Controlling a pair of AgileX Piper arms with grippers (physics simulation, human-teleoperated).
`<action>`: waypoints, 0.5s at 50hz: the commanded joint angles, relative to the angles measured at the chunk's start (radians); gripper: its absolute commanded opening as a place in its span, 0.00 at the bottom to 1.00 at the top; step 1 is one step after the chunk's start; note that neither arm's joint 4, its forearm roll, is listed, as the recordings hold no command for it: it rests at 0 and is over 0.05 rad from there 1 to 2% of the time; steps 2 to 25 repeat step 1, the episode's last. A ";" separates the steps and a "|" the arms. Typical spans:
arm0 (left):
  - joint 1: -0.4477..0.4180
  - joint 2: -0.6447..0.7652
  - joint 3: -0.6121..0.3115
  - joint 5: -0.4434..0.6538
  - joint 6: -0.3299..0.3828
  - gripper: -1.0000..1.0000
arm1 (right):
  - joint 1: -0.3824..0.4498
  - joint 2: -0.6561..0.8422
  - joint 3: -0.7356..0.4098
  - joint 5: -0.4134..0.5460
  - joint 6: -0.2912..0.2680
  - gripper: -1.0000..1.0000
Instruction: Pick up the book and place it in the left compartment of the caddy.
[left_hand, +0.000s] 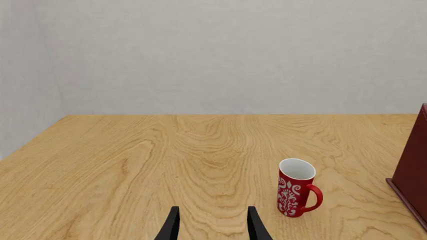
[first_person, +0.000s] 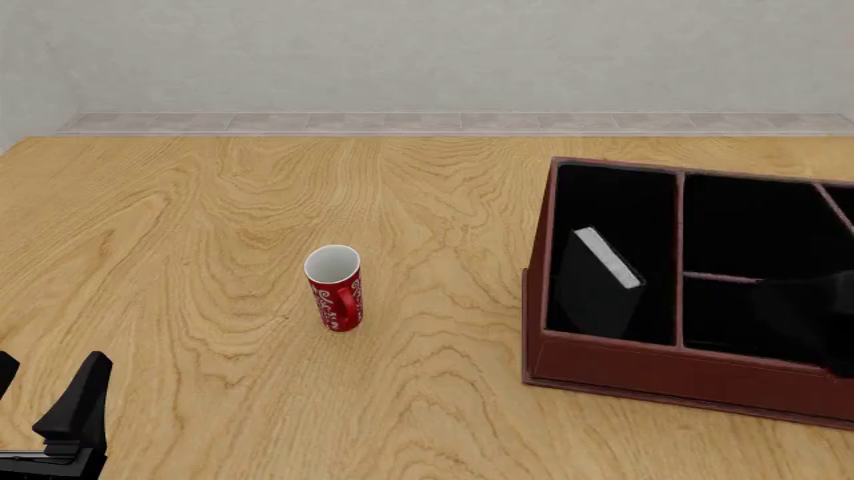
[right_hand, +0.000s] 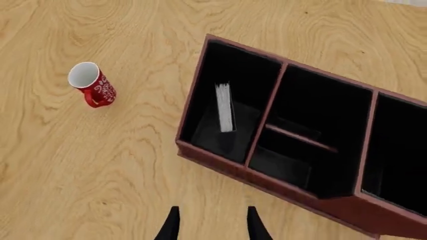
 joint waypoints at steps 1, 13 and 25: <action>0.000 0.002 -0.002 -0.002 0.001 1.00 | 0.015 -0.132 0.014 0.095 -0.020 1.00; 0.000 0.002 -0.002 -0.002 0.001 1.00 | 0.015 -0.132 0.014 0.095 -0.020 1.00; 0.000 0.002 -0.002 -0.002 0.001 1.00 | 0.015 -0.132 0.014 0.095 -0.020 1.00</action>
